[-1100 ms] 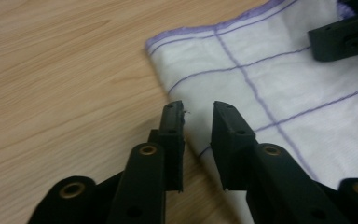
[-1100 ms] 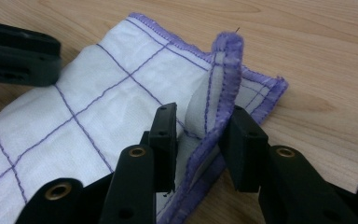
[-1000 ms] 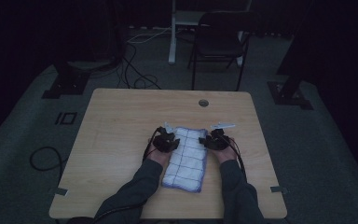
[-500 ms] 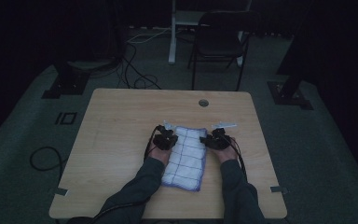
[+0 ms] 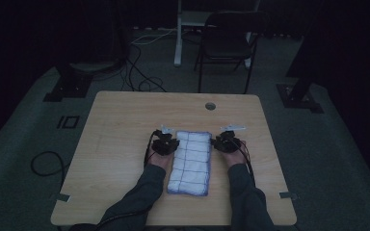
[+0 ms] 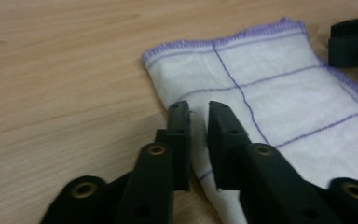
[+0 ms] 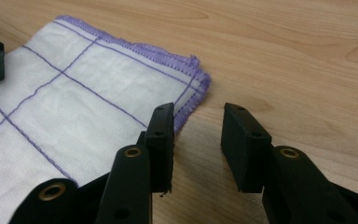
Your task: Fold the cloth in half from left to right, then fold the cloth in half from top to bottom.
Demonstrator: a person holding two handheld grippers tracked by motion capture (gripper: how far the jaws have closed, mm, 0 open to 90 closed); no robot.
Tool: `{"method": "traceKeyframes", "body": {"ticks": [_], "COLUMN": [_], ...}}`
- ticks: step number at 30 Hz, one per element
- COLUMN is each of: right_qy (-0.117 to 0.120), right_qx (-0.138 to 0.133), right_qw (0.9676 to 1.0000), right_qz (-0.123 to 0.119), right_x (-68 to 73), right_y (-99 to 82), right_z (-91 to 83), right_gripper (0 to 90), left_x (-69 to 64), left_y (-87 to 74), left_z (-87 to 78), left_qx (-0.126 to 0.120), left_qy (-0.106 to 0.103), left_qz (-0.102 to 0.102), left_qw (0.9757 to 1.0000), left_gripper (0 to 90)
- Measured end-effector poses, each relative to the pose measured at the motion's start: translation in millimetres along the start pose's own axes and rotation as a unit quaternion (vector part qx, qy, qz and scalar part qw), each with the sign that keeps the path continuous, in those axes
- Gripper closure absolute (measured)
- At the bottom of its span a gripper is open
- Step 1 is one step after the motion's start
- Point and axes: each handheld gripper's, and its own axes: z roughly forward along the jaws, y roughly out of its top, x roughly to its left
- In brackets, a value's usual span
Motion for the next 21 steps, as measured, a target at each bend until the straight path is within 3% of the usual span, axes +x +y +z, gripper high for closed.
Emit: {"method": "traceKeyframes", "body": {"ticks": [9, 21], "right_qy": [0.022, 0.024], "right_qx": [-0.014, -0.013], "right_qw": [0.9996, 0.9996], "right_qz": [-0.003, -0.003], "right_x": [1.8, 3.1], "right_y": [5.5, 16.2], "right_z": [-2.0, 5.0], "right_gripper": [58.8, 55.1], "left_x": [12.4, 23.8], "left_y": [10.7, 15.0], "left_z": [-4.8, 6.9], "left_qx": [-0.01, 0.007], "left_qy": [-0.004, -0.006], "left_qz": [-0.007, -0.016], "left_qw": [0.9999, 0.9998], "left_gripper": [63.8, 60.6]}}
